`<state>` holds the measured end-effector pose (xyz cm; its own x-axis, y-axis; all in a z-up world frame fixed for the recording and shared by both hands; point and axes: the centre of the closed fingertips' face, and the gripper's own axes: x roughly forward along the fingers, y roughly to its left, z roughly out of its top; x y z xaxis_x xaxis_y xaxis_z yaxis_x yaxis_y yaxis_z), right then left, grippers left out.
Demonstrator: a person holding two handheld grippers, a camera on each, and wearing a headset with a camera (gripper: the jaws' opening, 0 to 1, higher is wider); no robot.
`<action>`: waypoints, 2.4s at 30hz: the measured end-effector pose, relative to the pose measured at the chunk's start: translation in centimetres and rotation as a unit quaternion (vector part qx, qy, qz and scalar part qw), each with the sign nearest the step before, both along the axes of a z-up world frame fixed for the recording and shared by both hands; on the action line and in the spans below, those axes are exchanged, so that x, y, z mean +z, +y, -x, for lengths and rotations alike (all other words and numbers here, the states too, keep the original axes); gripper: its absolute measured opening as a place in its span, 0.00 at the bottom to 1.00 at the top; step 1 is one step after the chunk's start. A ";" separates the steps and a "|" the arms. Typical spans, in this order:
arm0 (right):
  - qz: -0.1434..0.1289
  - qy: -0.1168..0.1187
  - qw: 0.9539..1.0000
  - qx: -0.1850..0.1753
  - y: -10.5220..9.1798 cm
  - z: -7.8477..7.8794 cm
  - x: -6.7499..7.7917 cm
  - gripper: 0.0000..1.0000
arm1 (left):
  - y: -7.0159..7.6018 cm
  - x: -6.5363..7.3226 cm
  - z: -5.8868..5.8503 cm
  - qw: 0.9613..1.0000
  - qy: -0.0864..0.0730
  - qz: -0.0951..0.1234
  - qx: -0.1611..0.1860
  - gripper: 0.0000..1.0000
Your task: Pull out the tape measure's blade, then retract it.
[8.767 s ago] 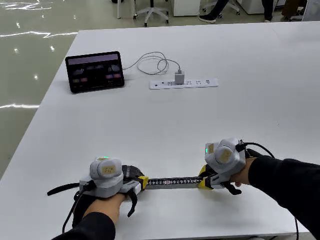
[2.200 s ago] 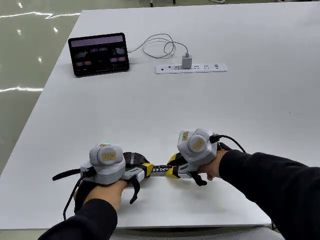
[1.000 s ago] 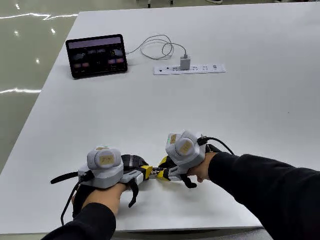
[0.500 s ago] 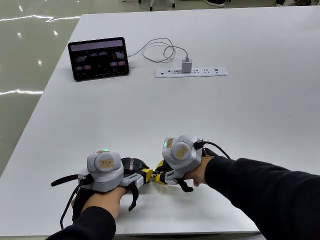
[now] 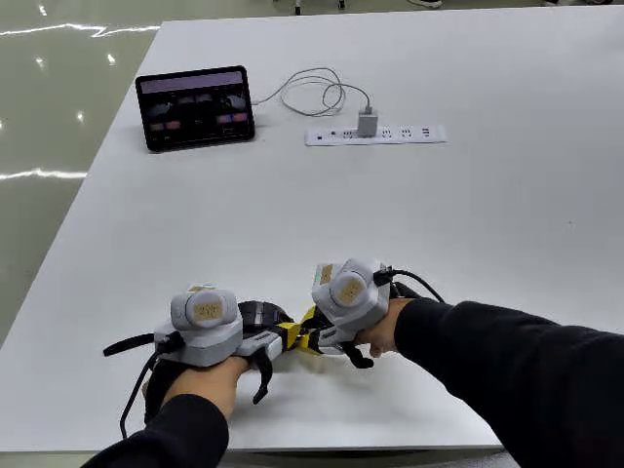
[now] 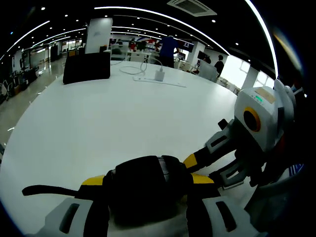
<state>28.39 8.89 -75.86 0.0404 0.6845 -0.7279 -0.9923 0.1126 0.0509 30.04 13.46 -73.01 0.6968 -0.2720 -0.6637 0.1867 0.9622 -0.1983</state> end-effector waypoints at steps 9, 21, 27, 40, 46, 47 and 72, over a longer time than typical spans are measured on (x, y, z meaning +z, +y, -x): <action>-0.003 -0.021 1.000 0.018 -0.7 0.2 0.1 0.11 | 0.0 0.0 -0.1 1.000 -0.001 0.001 0.001 0.59; -0.011 -0.020 1.000 0.018 0.2 0.3 0.1 0.10 | 0.0 0.0 -0.1 1.000 0.000 0.000 -0.001 0.59; -0.014 -0.016 1.000 0.012 0.2 0.3 0.0 0.11 | -0.1 0.0 -0.1 1.000 0.000 0.000 -0.002 0.59; -0.014 -0.009 1.000 0.006 0.2 0.2 -0.1 0.11 | 0.0 -0.1 -0.1 1.000 0.000 -0.001 -0.002 0.59; -0.010 -0.016 1.000 0.004 0.2 0.2 -0.1 0.11 | 0.0 -0.1 -0.1 1.000 -0.001 0.001 -0.003 0.60; -0.009 -0.017 1.000 0.004 0.2 0.2 -0.1 0.12 | -0.1 -0.1 -0.1 1.000 -0.001 0.002 -0.004 0.60; -0.053 -0.013 0.994 -0.099 -2.2 -1.6 4.0 0.29 | 0.3 2.5 -1.3 0.998 -0.023 0.013 -0.051 1.00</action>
